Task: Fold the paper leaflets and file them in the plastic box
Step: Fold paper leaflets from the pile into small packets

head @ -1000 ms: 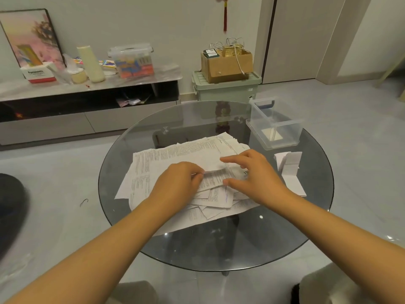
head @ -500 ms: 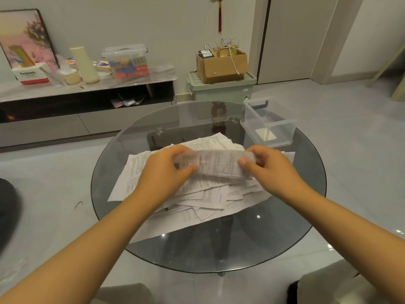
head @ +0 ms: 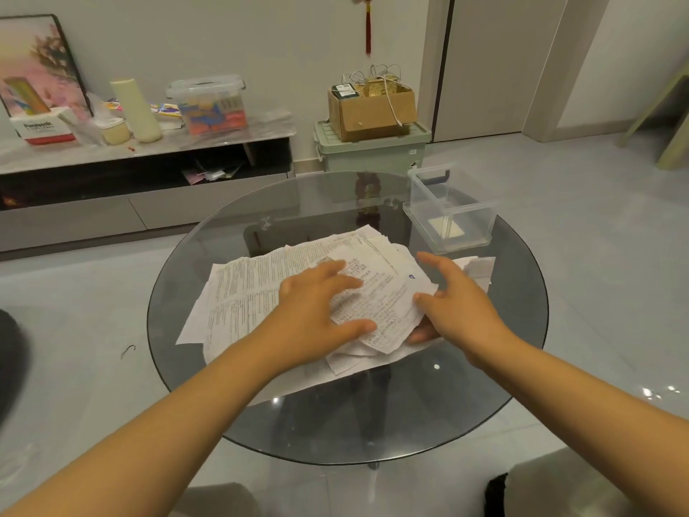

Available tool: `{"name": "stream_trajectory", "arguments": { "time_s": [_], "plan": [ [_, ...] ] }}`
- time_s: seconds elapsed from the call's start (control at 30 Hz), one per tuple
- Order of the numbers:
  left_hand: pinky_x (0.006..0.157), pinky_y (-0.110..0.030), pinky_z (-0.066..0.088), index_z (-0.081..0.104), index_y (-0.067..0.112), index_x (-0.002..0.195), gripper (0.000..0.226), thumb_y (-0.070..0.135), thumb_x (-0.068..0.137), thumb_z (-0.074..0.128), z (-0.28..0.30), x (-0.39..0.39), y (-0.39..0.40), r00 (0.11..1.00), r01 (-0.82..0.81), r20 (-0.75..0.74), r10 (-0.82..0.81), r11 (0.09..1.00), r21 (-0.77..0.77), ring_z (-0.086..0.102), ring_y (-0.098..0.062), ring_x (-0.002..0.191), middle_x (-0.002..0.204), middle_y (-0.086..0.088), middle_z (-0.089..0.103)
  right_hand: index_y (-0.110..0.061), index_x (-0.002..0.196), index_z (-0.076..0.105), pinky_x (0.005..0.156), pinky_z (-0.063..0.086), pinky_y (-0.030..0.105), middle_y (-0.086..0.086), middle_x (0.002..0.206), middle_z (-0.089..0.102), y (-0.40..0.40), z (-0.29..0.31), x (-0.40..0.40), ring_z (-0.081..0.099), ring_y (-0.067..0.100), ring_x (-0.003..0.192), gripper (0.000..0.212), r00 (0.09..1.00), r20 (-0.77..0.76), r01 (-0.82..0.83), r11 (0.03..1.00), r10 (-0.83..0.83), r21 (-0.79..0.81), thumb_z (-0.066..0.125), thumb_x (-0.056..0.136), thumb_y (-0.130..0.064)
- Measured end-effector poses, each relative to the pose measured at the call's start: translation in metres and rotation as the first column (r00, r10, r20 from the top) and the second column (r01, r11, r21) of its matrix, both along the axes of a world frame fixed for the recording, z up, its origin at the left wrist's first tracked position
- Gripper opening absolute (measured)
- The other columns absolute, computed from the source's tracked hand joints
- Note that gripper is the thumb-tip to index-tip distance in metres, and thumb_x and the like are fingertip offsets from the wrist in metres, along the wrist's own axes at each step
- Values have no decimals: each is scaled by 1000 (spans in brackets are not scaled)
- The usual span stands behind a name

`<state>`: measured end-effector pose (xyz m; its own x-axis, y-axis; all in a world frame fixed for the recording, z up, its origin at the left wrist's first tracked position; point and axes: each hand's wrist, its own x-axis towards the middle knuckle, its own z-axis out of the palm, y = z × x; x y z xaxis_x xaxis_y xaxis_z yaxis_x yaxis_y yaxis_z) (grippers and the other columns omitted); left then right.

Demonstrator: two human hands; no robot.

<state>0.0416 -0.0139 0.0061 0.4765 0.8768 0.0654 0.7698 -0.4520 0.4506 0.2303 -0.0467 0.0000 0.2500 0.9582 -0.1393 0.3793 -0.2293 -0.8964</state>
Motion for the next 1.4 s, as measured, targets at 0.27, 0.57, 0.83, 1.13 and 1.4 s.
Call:
{"name": "stream_trajectory", "arguments": {
  "time_s": [0.27,0.57,0.83,1.13,1.4],
  "plan": [
    [114,-37,23,33,45,138,82,76,67,59,-8,0,-6,982,133,-111,-152,978,-161,20,-10,140,153,14,22,-15,107,67,56,56,29,3,103,68,-7,12,-2,72,22,69,21,986,-31,-166,979,163,-122,53,92,-14],
    [79,-9,43,66,35,105,20,30,96,49,4,-7,-9,974,119,214,-72,970,-212,58,4,91,102,20,66,-43,104,58,59,41,11,-8,107,49,-7,20,11,55,8,80,34,861,405,-315,948,309,-52,65,80,-21],
    [69,-10,43,55,32,109,20,28,90,60,0,-9,-4,956,-86,255,143,972,-220,57,-5,88,107,11,61,-18,104,62,74,51,28,1,97,65,8,-1,-2,60,18,88,28,897,364,-250,967,250,-47,70,80,-31],
    [101,-23,34,6,37,148,96,26,80,73,-15,-6,4,985,-157,62,159,986,-49,31,-15,132,147,5,18,-29,128,41,90,44,34,-13,86,50,22,-23,-12,47,17,105,67,813,544,-203,977,205,-65,74,72,-48],
    [99,-26,14,52,34,130,45,48,87,56,-22,-11,4,975,83,-216,-51,986,142,32,-12,122,125,12,40,-44,140,21,108,24,35,-2,143,20,19,-18,-7,21,21,131,79,704,677,-304,952,215,14,70,82,-23]
  ]
}}
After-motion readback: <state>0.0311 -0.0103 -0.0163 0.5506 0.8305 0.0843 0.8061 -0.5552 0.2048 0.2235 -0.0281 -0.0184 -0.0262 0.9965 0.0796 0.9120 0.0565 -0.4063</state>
